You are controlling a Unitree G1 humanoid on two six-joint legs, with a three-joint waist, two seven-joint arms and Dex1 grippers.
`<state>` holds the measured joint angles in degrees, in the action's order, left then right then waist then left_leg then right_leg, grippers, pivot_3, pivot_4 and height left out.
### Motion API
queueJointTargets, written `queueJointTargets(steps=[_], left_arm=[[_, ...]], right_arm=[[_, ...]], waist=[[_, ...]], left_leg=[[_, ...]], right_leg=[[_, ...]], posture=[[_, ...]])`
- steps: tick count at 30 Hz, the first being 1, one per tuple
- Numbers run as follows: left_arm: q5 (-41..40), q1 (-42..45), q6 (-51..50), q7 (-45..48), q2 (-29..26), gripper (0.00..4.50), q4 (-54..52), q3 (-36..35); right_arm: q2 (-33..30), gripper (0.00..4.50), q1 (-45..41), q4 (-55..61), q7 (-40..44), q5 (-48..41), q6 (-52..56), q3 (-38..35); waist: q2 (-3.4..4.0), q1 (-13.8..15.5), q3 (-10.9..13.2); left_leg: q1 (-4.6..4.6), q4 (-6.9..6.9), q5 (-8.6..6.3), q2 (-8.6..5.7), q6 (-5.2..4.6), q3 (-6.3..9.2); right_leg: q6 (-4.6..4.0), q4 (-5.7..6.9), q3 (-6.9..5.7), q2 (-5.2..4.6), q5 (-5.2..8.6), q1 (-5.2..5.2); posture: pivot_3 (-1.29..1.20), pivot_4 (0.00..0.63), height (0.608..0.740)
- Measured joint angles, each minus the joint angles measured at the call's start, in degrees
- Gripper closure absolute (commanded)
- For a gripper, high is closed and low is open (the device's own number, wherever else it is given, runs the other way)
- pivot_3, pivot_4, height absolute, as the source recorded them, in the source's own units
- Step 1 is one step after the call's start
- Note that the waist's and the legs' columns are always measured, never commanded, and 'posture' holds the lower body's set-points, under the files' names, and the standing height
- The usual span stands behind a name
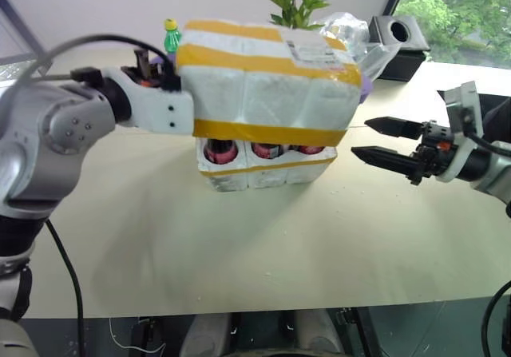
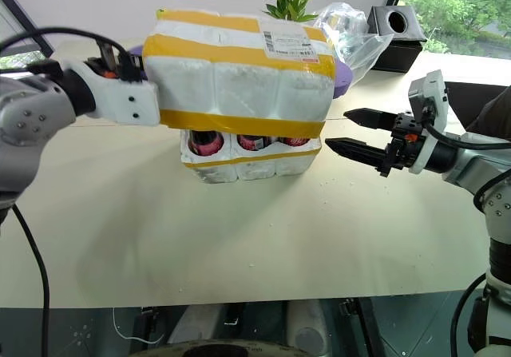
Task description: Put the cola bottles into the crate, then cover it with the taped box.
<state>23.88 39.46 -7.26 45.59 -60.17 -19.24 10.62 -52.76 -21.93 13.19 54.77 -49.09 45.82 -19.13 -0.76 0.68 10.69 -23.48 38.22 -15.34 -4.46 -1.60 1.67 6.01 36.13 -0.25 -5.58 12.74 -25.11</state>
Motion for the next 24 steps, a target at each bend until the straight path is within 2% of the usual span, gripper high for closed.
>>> queueJointTargets(steps=[2,8,12,17,21,24], left_arm=[[0.8,-2.2,0.4,0.2,0.2,0.69,-0.3,-0.1],[-2.4,-9.0,-0.3,3.5,0.1,0.69,-3.1,-4.0],[-10.0,-13.7,-4.1,7.0,0.1,0.69,-4.2,-12.7],[-26.1,-21.9,-8.5,16.2,0.1,0.69,1.1,-27.9],[-43.6,-30.9,-21.5,28.0,0.5,0.69,4.2,-39.9],[-56.4,-32.6,-35.5,32.9,-0.5,0.69,7.1,-47.1]], right_arm=[[0.0,0.0,0.0,0.2,-0.4,-0.4,0.0,-0.2],[0.0,0.0,0.0,0.0,-0.6,-0.7,0.0,-0.2],[0.0,0.0,0.1,-0.3,-0.4,-0.6,0.0,-0.2],[0.0,0.0,1.0,-1.3,0.3,-0.4,-0.1,0.0],[0.0,0.0,1.6,-2.3,1.6,1.1,-0.6,0.7],[-0.2,0.0,1.6,-2.7,3.0,2.2,-0.9,1.0]], waist=[[0.0,0.0,0.0],[0.0,0.0,0.0],[0.0,0.0,0.0],[0.04,-0.3,0.0],[0.03,-0.4,0.0],[0.04,0.0,0.0]], left_leg=[[0.01,0.0,0.0,0.0,0.0,0.0],[0.01,0.01,0.0,0.02,-0.01,0.01],[0.03,0.0,0.0,0.05,0.0,0.01],[0.09,-0.01,-0.01,0.06,0.0,0.0],[0.08,0.0,-0.01,0.07,0.0,0.01],[0.12,0.03,-0.01,0.08,0.0,0.04]], right_leg=[[0.0,0.0,0.0,0.0,0.0,0.01],[0.0,-0.01,0.0,-0.02,0.0,0.01],[0.0,-0.01,0.0,-0.01,0.0,0.02],[-0.01,-0.02,0.0,-0.01,0.01,0.04],[-0.02,-0.03,-0.01,-0.02,0.01,0.06],[-0.02,-0.03,-0.04,-0.01,0.02,0.13]], posture=[[0.0,0.15,0.74],[0.0,0.15,0.74],[0.0,0.15,0.74],[0.0,0.15,0.74],[0.0,0.15,0.74],[0.0,0.15,0.74]])
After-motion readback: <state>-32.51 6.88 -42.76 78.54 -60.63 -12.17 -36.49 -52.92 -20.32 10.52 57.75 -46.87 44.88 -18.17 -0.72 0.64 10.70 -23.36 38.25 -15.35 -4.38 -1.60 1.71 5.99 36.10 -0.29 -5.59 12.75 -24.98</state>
